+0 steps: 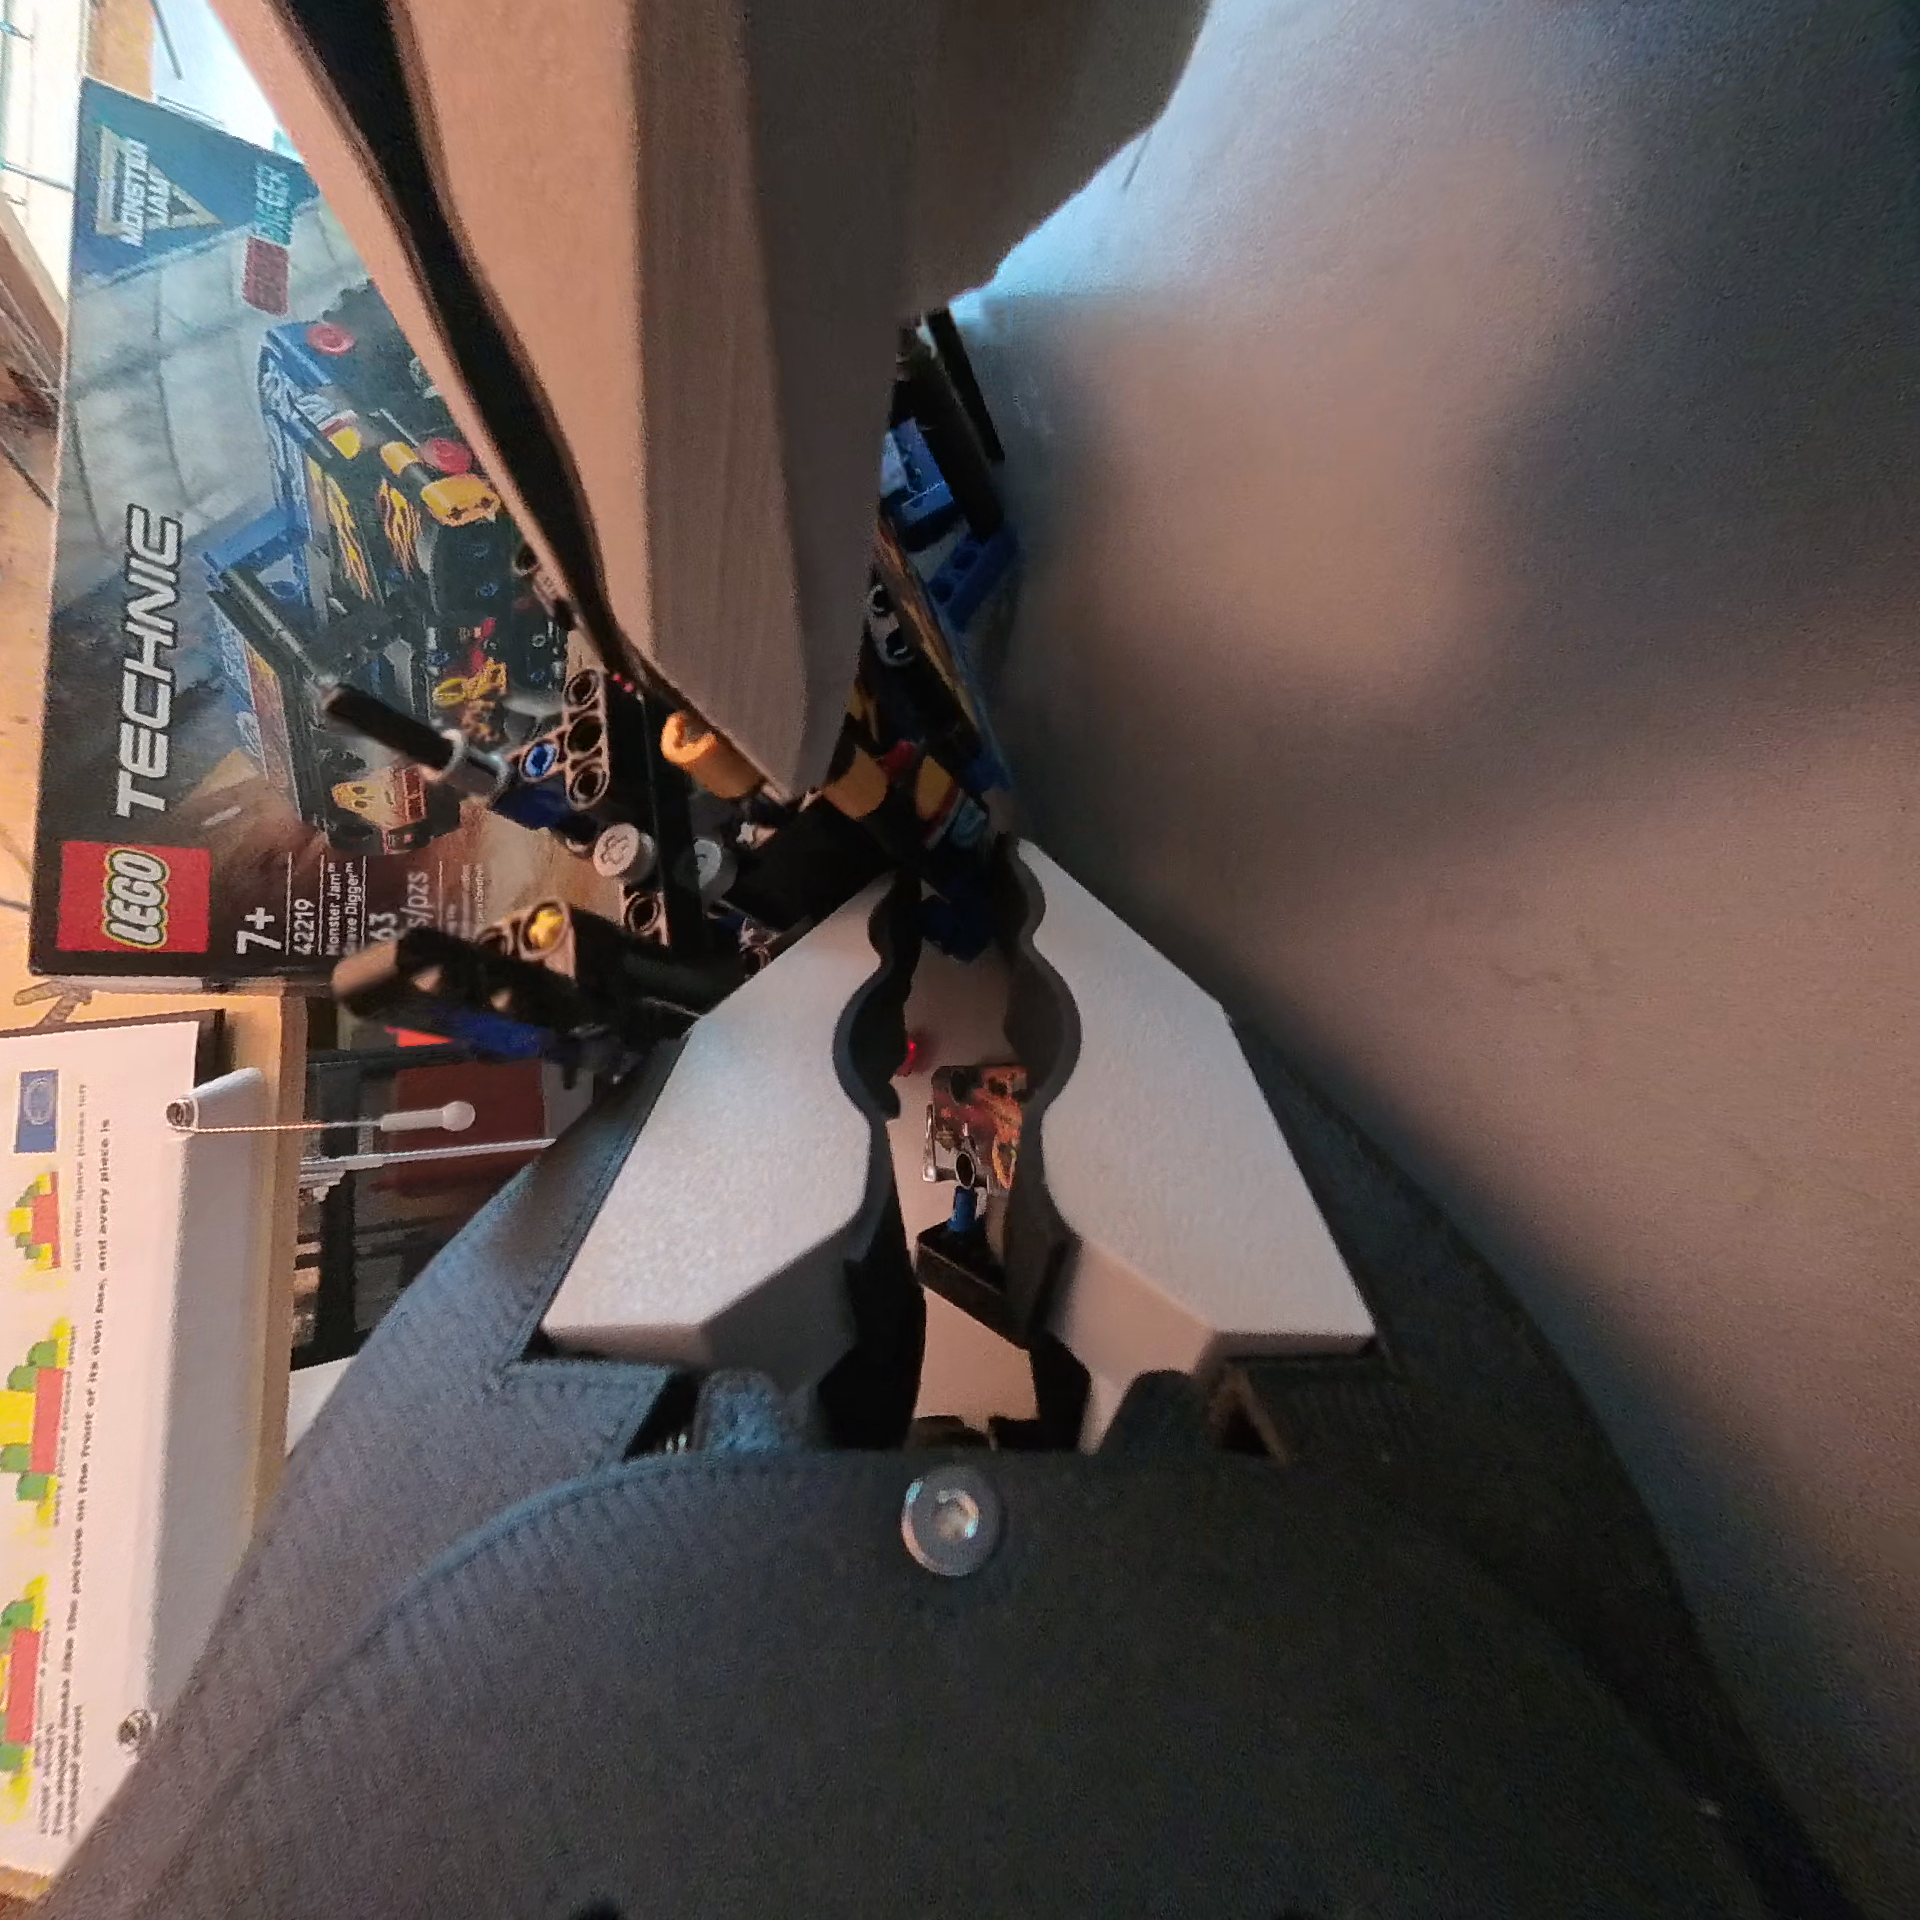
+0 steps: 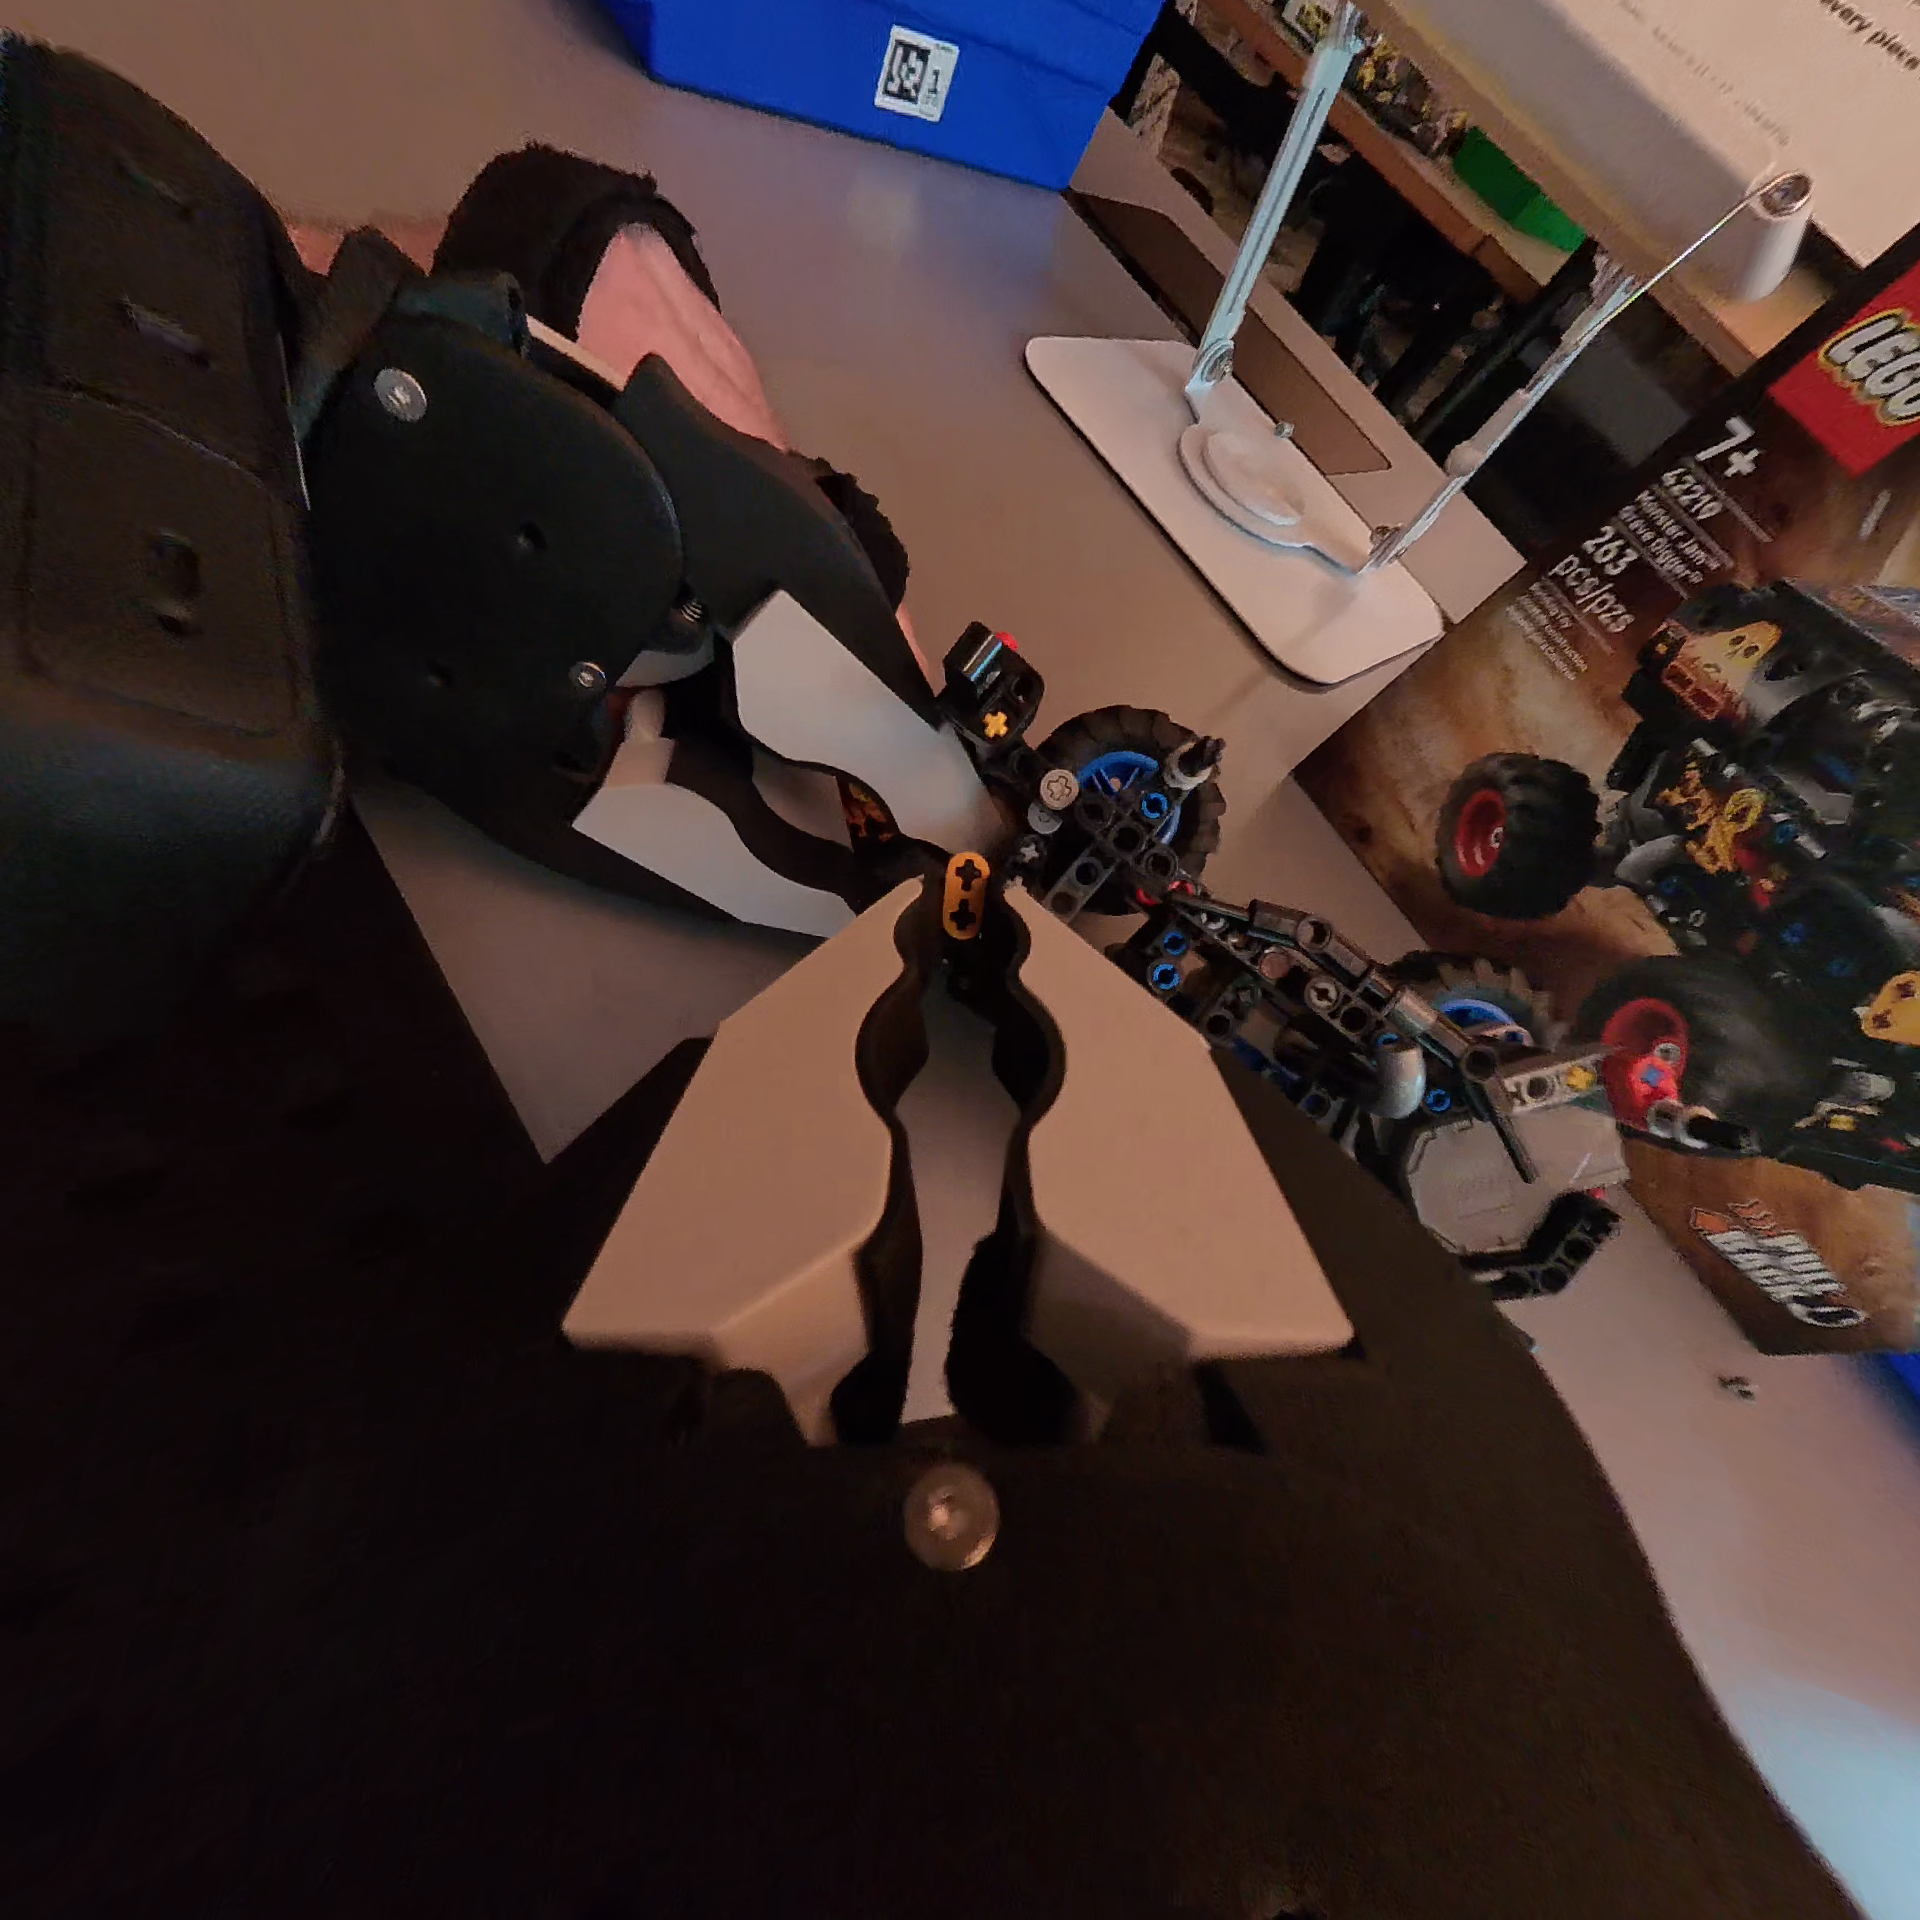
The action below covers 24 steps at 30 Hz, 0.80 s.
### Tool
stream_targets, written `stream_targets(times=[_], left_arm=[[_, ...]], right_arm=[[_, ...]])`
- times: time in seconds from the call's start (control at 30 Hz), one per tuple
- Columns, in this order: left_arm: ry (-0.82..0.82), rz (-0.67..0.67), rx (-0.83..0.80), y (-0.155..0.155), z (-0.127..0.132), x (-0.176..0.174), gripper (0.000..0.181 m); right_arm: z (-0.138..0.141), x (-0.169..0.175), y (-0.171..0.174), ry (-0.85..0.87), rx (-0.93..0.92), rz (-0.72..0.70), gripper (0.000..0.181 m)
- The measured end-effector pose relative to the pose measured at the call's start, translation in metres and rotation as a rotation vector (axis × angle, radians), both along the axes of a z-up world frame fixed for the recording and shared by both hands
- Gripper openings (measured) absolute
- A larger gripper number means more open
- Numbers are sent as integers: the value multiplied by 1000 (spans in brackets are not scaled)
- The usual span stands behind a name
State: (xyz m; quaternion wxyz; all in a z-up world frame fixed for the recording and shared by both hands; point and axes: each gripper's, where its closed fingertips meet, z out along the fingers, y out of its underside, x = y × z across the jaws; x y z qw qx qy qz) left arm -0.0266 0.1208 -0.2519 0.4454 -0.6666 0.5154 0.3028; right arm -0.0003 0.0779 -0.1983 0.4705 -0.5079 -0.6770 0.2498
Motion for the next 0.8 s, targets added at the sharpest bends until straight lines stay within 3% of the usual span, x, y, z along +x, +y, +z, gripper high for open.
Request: stream_targets(times=[0.3,0.57,0.67,0.8], left_arm=[[7,-26,13,1,0,6,14],[19,-54,25,1,1,14,14],[5,13,10,7,0,-1,14],[-1,-5,13,5,2,4,14]], right_arm=[[-2,8,-3,-8,-11,-44,4],[-4,17,-6,-27,149,-92,4],[15,16,-32,83,-84,21,5],[12,28,-7,64,-80,-41,5]])
